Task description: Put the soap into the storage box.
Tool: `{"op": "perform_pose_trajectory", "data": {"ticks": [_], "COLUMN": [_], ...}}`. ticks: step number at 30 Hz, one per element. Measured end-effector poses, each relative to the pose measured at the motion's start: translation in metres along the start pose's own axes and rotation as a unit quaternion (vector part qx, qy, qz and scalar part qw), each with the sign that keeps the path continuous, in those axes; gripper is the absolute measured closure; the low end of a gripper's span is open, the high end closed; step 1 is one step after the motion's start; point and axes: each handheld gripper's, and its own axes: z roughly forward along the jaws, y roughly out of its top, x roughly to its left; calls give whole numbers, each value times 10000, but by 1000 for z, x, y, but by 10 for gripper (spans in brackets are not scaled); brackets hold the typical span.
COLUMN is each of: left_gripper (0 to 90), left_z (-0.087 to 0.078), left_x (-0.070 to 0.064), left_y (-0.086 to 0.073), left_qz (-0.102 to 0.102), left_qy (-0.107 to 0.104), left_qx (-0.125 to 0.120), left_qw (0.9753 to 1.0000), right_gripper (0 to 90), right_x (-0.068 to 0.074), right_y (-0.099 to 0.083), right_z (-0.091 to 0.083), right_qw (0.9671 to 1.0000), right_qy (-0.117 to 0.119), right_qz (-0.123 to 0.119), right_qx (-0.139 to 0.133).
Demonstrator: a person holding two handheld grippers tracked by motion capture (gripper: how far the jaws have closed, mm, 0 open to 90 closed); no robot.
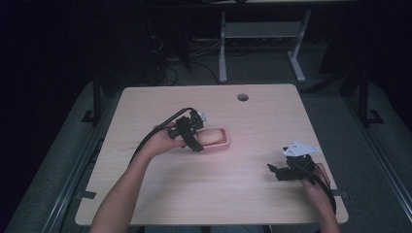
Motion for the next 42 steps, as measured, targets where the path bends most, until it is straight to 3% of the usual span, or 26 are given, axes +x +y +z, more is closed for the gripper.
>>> {"op": "perform_pose_trajectory", "data": {"ticks": [42], "left_gripper": [251], "left_z": [-3], "left_x": [-21], "left_y": [-51], "left_qz": [-233], "left_qy": [-6], "left_qx": [-177], "left_qw": [9996], "right_gripper": [139], "right_x": [0], "right_y": [0], "right_z": [1], "right_qw": [9999], "right_qy": [-98], "right_qz": [-14], "right_qx": [91]}}
